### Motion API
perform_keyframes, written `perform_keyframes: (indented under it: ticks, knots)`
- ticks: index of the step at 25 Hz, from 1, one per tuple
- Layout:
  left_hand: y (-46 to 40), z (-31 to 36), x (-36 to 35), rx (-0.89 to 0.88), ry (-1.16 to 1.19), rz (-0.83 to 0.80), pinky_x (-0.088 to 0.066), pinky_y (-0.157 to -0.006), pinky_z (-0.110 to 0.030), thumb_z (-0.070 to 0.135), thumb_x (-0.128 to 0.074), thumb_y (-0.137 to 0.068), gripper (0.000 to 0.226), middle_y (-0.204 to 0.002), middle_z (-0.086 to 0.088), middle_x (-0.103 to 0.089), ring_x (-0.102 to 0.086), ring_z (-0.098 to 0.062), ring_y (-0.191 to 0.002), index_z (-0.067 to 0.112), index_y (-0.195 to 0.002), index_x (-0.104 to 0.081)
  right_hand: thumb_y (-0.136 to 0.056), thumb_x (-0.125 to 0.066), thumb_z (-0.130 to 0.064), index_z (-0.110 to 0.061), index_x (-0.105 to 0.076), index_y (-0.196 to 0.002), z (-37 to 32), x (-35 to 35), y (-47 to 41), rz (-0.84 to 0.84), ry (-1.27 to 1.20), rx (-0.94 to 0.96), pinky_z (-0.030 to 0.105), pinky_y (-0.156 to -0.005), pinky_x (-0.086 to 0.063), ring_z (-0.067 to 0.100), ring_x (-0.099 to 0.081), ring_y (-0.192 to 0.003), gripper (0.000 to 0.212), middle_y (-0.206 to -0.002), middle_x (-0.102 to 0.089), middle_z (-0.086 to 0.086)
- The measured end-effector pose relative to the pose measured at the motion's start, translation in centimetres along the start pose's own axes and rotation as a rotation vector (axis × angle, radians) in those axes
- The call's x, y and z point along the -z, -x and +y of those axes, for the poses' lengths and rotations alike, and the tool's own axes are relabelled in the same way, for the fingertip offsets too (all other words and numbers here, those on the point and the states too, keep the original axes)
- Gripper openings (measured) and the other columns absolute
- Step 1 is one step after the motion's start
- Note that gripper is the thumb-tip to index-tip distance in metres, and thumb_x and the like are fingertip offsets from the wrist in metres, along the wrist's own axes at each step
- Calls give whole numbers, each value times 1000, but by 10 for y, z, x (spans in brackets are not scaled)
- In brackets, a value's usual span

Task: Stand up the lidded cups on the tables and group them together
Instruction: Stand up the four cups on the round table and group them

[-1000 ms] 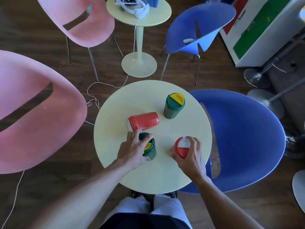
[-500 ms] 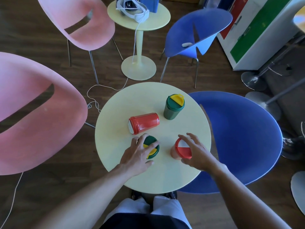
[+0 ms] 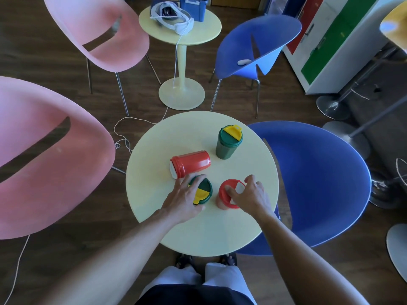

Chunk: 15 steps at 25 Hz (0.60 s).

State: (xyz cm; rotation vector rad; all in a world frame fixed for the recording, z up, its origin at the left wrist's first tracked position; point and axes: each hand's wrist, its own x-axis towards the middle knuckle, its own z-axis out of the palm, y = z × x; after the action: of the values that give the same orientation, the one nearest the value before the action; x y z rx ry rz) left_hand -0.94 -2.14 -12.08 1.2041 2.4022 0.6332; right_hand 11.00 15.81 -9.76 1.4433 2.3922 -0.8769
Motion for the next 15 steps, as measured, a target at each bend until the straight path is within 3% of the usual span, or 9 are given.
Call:
perform_keyframes:
  ticks: [3,6,11,15]
  knots:
    - [0,-3,4,64,85,7,-45,-99,-40,52,-72,-71,97,-149,2,-22,-33,-23,-133,28,-147,-17,-69,-76,-55,-34,-24,-143,14,11,-2,-81,-25,232,42,-92,-49,29,-46,-124,93,-143,-32,4]
    - [-3,-2,6,90,81,-2,-43,-101,-37,53,-74,-70,102,-148,-1,-30,-39,-21,-132,20,-148,-18,-65,-83,-43,-36,-14,-149,21,12,-1,-229,120,424,41,-99,-45,29,-34,-134,109,-154,-18,-3]
    - [-6,4,8,134,101,52,-36,-98,-25,41,-78,-69,91,-144,1,-39,-41,-19,-128,15,-143,-32,-65,-84,-38,-20,-28,-146,14,0,3,-40,78,428,29,-95,-44,25,-44,-125,101,-144,-33,0]
    - [-12,-3,14,118,143,-8,-33,-102,-24,37,-80,-67,93,-145,2,-38,-38,-17,-130,16,-144,-33,-64,-84,-28,-22,-29,-146,9,-7,4,-53,36,463,28,-95,-43,24,-43,-125,99,-144,-34,-2]
